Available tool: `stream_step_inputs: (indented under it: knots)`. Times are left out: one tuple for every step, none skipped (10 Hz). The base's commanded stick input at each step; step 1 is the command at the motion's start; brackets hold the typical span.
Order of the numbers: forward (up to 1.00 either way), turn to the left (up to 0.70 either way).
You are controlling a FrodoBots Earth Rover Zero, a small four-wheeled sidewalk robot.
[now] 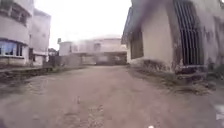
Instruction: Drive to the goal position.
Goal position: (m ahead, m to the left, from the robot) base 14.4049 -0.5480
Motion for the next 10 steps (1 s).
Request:
stream_step_inputs:
  knots:
    - [0.70,0.15]
    - [0.70,0.14]
    - [0.70,0.13]
    - [0.70,0.13]
    - [0.70,0.12]
    - [0.70,0.11]
    - [0.70,0.08]
    - [0.70,0.08]
    - [0.70,0.11]
    - [0.70,0.13]
